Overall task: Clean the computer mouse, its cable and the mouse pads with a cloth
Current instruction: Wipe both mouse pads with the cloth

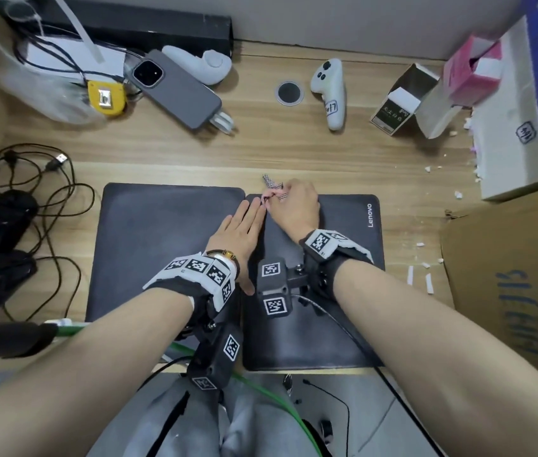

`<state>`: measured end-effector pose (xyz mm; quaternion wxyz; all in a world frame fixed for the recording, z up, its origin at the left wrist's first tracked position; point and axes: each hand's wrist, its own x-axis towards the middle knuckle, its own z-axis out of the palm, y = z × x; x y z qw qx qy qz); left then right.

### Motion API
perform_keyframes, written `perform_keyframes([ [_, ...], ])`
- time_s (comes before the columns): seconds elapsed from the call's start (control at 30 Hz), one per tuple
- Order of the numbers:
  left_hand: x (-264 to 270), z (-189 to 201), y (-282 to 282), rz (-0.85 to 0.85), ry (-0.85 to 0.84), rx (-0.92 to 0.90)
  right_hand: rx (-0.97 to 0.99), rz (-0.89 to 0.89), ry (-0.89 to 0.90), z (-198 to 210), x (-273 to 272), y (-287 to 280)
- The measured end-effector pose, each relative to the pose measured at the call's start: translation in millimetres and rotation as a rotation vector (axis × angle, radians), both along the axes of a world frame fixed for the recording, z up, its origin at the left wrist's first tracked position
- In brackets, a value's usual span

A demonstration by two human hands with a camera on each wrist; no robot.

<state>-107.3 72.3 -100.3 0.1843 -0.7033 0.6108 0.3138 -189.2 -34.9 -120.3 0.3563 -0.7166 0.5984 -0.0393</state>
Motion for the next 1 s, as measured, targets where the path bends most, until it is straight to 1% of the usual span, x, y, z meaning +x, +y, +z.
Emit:
perform_keyframes([
  [0.07,-0.6,-2.0,0.0,-0.021,-0.018,0.014,-0.024,-0.008,-0.001,-1.0,-15.7,-8.3],
  [0.17,-3.2,-4.5,-0.3,-0.031,-0.050,0.051,-0.112,-0.128,0.012,1.0,-66.1,-33.1],
  [0.23,-3.3,-4.1,-0.6,-0.032,-0.058,0.038,-0.147,-0.192,0.085,3.8,-99.2,-48.0],
  [0.3,-3.2,-4.0,-1.1,-0.030,-0.050,0.037,-0.143,-0.230,0.136,3.3,-113.1,-54.3],
  [0.33,-3.5,-3.8,-1.0,-0.026,-0.047,0.046,-0.144,-0.244,0.133,1.8,-110.2,-53.5],
  [0.4,-3.7,-3.8,-1.0,-0.021,-0.056,0.055,-0.147,-0.235,0.086,0.3,-85.2,-43.7],
  [0.53,-4.5,-0.2,-0.7,-0.017,-0.043,0.034,-0.083,-0.047,0.002,2.1,-13.5,-6.1],
  [0.6,-4.1,-0.4,-0.5,-0.004,-0.042,0.025,-0.080,0.029,0.004,2.2,1.7,3.9],
  [0.63,-3.5,-1.3,-0.5,-0.006,-0.045,0.021,-0.066,0.050,0.007,1.3,-0.5,2.4],
  [0.7,-3.3,-3.4,-0.7,-0.022,-0.048,0.034,-0.041,0.038,0.004,0.3,-22.8,-11.3],
  [0.8,-3.9,-4.5,-0.6,-0.018,-0.051,0.055,-0.078,-0.085,0.021,0.6,-83.4,-46.8],
  [0.9,-4.9,-4.4,-1.2,-0.015,-0.057,0.057,-0.103,-0.154,0.125,-0.6,-137.3,-70.8],
  [1.0,-5.3,-4.8,-1.6,-0.006,-0.053,0.064,-0.086,-0.187,0.178,-8.6,-144.8,-68.4],
])
